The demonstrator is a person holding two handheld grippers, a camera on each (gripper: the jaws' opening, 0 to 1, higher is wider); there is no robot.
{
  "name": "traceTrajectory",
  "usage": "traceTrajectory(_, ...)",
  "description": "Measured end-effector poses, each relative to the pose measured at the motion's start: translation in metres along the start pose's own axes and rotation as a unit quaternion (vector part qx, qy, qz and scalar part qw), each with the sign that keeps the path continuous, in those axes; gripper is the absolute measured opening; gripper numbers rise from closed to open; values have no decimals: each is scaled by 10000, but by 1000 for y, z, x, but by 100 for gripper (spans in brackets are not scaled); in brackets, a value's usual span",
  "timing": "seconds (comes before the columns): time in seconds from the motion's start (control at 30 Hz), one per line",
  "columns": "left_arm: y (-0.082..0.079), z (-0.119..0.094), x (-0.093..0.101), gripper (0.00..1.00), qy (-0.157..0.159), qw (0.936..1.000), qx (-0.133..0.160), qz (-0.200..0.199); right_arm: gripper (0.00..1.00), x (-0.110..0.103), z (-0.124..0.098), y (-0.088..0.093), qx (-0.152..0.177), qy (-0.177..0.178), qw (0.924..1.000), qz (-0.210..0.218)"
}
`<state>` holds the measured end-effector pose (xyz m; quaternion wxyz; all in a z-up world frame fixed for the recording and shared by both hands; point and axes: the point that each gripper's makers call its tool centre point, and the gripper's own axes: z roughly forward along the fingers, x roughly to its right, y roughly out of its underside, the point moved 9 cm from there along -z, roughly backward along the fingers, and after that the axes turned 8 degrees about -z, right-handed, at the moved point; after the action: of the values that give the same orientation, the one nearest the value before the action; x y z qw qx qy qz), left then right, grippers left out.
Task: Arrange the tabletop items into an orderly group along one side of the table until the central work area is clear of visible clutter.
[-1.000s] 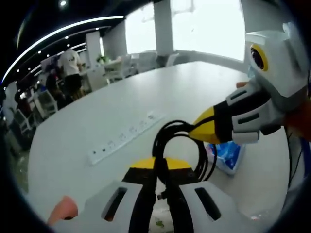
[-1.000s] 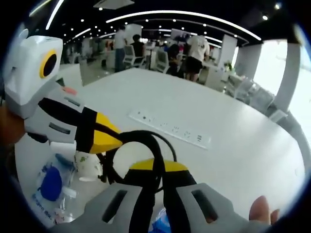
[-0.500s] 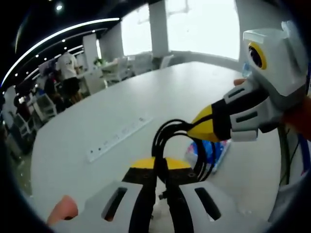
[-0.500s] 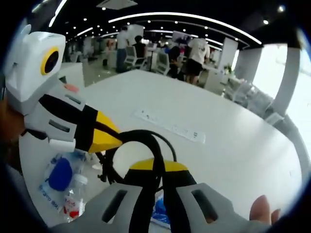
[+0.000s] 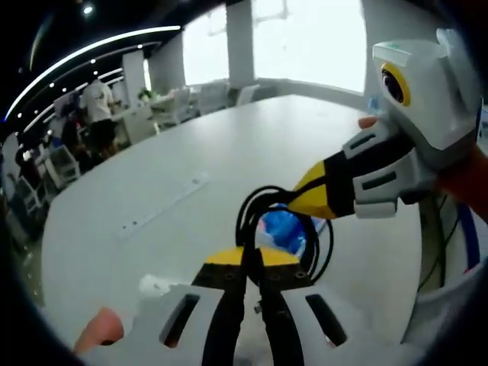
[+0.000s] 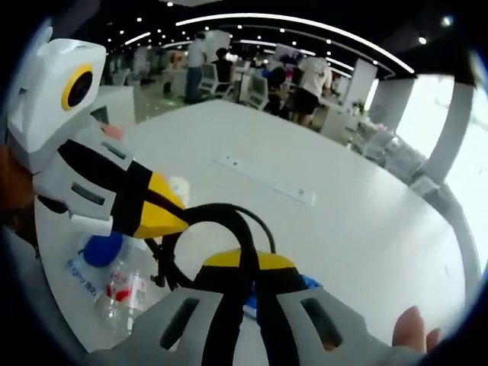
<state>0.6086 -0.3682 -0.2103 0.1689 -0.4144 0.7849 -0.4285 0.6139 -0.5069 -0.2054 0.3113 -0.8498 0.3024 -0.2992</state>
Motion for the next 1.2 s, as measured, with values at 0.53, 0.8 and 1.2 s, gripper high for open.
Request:
traceTrajectory(0.53, 33, 8, 36, 2, 242, 9989, -399, -51, 4, -14, -13, 41, -454, -279, 9985, -134)
traceTrajectory(0.8, 49, 8, 45, 2, 287, 9976, -626, -48, 4, -22, -6, 53, -694, -583, 9956, -225)
traceTrajectory(1.2, 69, 8, 43, 2, 248, 9935, -1102, -163, 4, -38, 13, 60, -995, -1010, 9893, -347)
